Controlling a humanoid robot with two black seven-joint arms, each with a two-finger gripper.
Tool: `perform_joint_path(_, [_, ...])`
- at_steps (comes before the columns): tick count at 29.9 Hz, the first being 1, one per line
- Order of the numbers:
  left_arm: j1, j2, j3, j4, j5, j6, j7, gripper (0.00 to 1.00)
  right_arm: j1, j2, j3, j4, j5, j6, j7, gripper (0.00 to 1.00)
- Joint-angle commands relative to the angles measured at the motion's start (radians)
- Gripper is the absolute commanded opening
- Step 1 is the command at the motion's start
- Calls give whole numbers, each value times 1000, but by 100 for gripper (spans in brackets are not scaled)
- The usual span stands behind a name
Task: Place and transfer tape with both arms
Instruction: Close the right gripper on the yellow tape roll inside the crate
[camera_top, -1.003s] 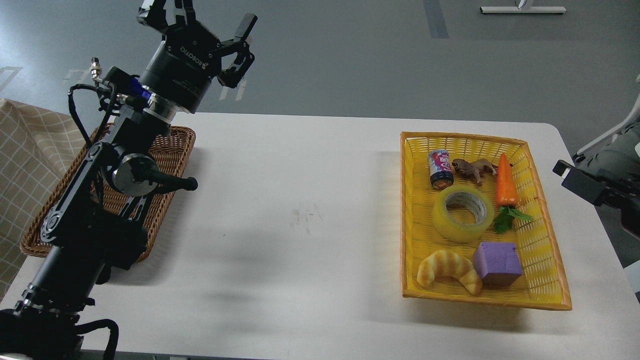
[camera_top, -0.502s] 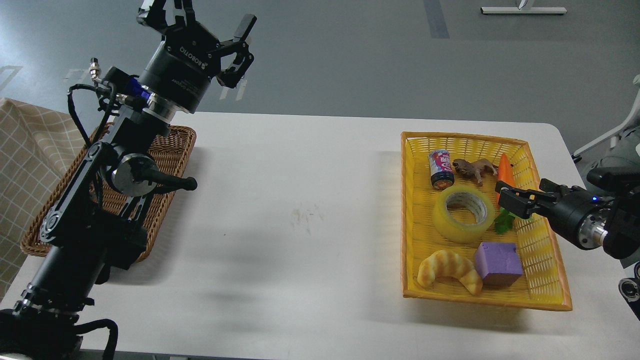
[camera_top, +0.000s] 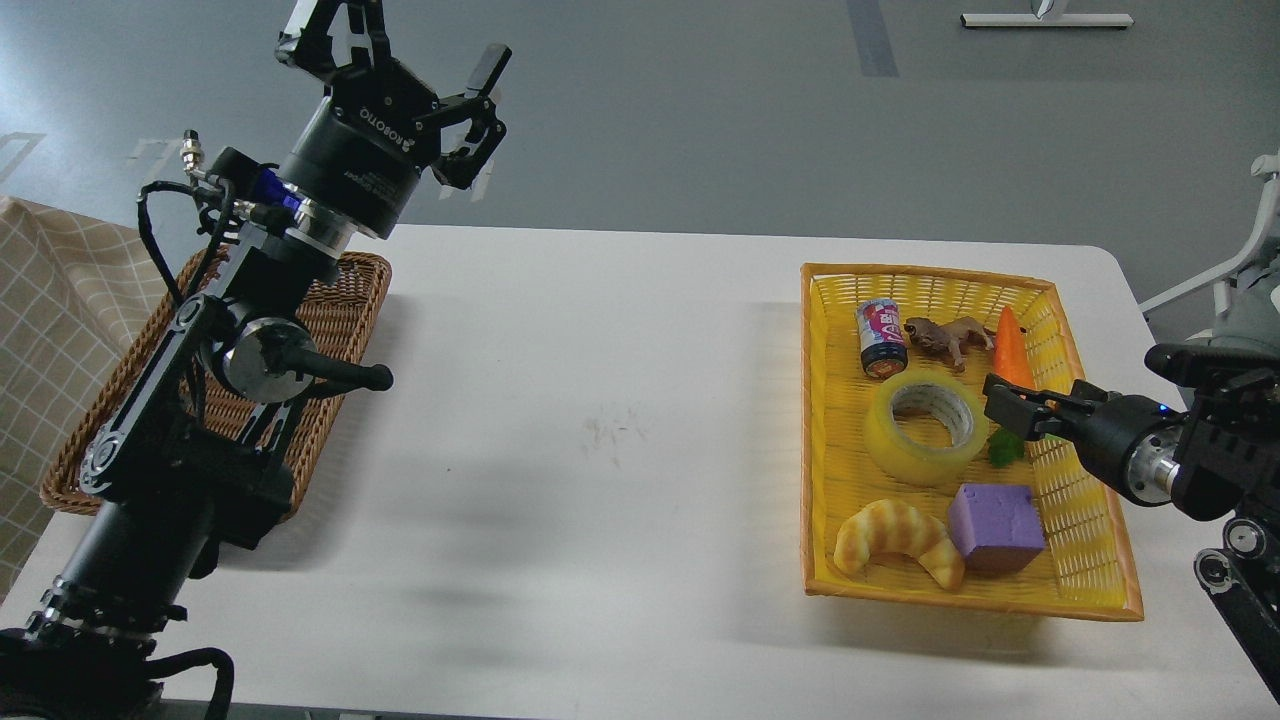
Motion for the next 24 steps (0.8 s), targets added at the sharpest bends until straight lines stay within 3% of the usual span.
perform_joint_path(1, [-1, 0, -1, -3, 0, 0, 0, 98, 23, 3, -47, 2, 0, 0, -7, 98])
perform_joint_path(7, [-1, 5, -4, -3, 0, 0, 0, 98, 32, 12, -77, -2, 0, 0, -25, 94])
perform_joint_path(10, [0, 5, -9, -3, -2, 1, 0, 98, 25, 22, -86, 1, 0, 0, -69, 94])
perform_joint_path(15, [0, 5, -9, -3, -2, 3, 0, 98, 22, 43, -91, 4, 0, 0, -86, 95])
perform_joint_path(18, [0, 5, -9, -3, -2, 3, 0, 98, 22, 66, -93, 4, 0, 0, -141, 95])
perform_joint_path(24, [0, 3, -9, -3, -6, 7, 0, 98, 25, 69, -94, -1, 0, 0, -154, 92])
